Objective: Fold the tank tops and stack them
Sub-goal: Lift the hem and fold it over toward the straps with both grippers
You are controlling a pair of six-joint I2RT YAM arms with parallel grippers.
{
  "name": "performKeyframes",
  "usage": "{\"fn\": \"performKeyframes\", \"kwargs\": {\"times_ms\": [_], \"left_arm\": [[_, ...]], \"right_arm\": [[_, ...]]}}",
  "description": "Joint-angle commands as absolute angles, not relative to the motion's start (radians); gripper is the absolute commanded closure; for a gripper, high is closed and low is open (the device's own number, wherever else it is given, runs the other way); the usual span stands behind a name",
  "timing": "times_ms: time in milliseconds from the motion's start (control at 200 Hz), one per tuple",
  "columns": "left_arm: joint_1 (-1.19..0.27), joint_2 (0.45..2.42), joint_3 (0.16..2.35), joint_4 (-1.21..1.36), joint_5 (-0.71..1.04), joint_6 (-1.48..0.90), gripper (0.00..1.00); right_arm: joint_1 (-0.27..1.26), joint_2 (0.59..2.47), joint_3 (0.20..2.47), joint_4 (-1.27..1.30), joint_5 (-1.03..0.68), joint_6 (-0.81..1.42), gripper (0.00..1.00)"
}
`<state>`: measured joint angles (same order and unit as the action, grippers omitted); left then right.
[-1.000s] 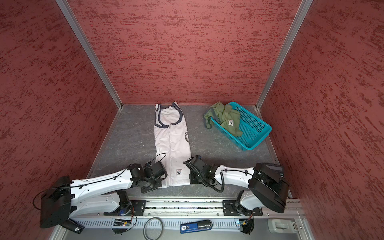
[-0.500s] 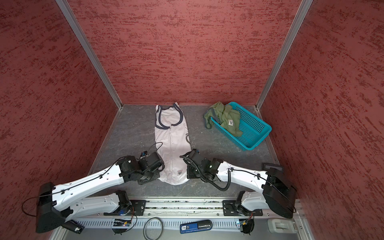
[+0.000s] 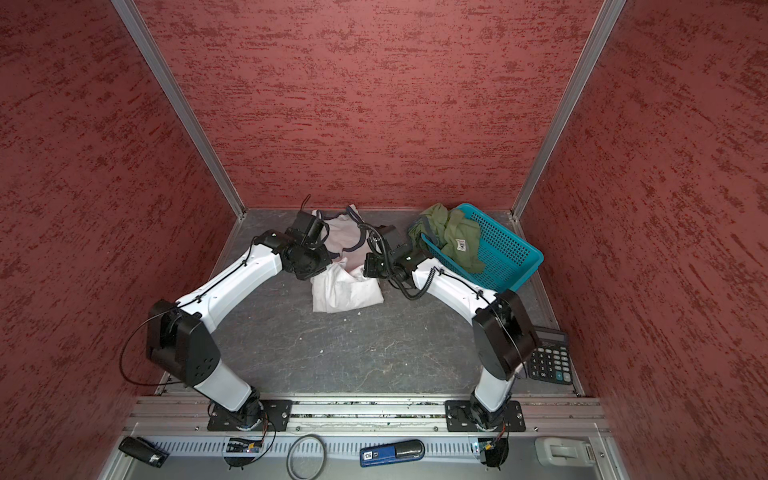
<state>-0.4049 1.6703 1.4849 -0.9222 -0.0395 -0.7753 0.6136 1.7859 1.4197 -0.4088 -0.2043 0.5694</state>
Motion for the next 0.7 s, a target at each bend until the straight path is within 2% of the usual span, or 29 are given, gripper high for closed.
{"fn": "performKeyframes", "kwargs": {"times_ms": [0,230,336,361,421,481,611,696], "left_arm": [[-0.354,1.759,1.585,-0.93,-0.029,-0.706,0.94],[-0.289,1.949,1.72,-0.927,0.012,-0.692,0.88],[-0.265,2.024,1.769,-0.927,0.014,-0.691,0.82],[-0.258,2.041,1.782,-0.929,0.017,-0.692,0.79],[-0.241,2.071,1.81,-0.935,0.017,-0.693,0.63],[-0.227,2.082,1.828,-0.944,0.013,-0.69,0.55],[-0.221,1.997,1.765,-0.905,0.019,-0.656,0.28],[-0.222,1.869,1.612,-0.831,0.047,-0.643,0.2]], "right_arm": [[0.572,1.894,1.557,-0.427,-0.261,0.481,0.97],[0.516,2.132,1.807,-0.496,-0.289,0.426,0.94],[0.5,2.235,1.918,-0.532,-0.296,0.417,0.84],[0.496,2.262,1.948,-0.549,-0.293,0.415,0.79],[0.49,2.314,2.025,-0.595,-0.279,0.406,0.61],[0.484,2.345,2.09,-0.643,-0.249,0.389,0.52],[0.48,2.308,2.088,-0.698,-0.176,0.362,0.42],[0.482,2.198,1.928,-0.641,-0.166,0.365,0.41]]}}
